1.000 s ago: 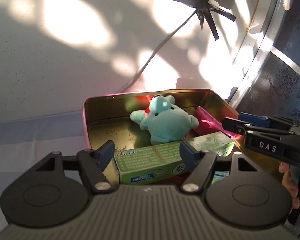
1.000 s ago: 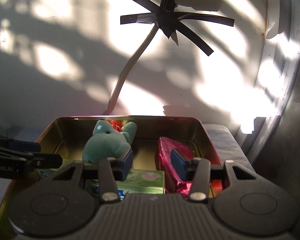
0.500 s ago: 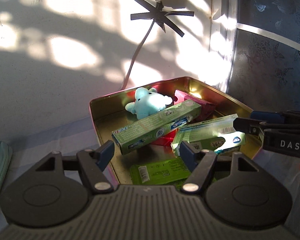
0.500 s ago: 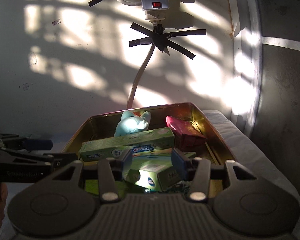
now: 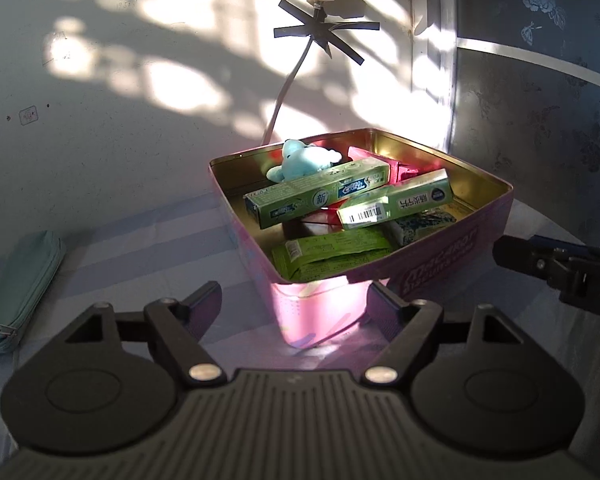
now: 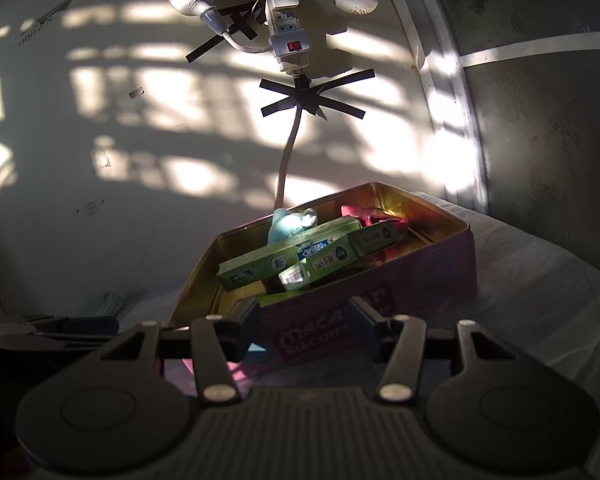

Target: Organize objects

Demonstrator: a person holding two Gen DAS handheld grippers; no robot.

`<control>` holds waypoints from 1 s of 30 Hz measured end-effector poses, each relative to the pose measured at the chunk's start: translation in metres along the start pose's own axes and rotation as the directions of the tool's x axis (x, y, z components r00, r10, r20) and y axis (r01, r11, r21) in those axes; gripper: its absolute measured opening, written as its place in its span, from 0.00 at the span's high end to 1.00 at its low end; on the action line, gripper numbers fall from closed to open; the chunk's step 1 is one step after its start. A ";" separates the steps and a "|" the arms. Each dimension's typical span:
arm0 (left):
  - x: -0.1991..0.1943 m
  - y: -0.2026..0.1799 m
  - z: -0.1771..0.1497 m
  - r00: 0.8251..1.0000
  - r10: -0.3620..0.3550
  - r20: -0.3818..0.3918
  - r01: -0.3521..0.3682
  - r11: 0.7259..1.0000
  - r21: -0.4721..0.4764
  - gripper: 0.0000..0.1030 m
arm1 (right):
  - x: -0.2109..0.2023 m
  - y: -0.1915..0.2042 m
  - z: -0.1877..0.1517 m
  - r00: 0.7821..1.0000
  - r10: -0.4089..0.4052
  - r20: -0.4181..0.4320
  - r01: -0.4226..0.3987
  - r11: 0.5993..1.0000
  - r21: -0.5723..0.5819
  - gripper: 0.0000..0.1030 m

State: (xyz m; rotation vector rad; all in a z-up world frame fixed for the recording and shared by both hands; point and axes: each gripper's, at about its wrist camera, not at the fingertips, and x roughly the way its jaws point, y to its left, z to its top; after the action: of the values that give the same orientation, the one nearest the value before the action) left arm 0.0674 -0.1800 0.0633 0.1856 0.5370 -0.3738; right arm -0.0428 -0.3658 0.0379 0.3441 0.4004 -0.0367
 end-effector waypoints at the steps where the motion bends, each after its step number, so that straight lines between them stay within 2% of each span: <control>1: -0.002 0.001 -0.004 1.000 0.006 0.002 -0.006 1.000 -0.001 0.20 | -0.001 0.001 -0.003 1.000 0.004 -0.004 -0.004 1.000 0.003 0.51; 5: -0.007 0.005 -0.024 0.999 0.038 0.009 -0.038 0.999 0.000 0.18 | -0.007 0.010 -0.019 1.000 0.003 -0.024 -0.003 1.000 -0.007 0.50; 11: -0.004 0.009 -0.045 0.998 0.057 -0.030 -0.058 0.998 -0.005 0.18 | -0.007 0.019 -0.033 0.999 -0.001 -0.051 0.000 1.000 -0.011 0.50; 30: 0.014 0.019 -0.065 0.992 0.092 -0.089 -0.095 0.995 -0.030 0.18 | 0.004 0.026 -0.042 0.997 -0.002 -0.078 0.001 1.000 -0.009 0.48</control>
State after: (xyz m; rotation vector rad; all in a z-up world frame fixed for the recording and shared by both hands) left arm 0.0560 -0.1493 0.0018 0.1945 0.6186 -0.2655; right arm -0.0520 -0.3271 0.0081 0.3373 0.4779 -0.0227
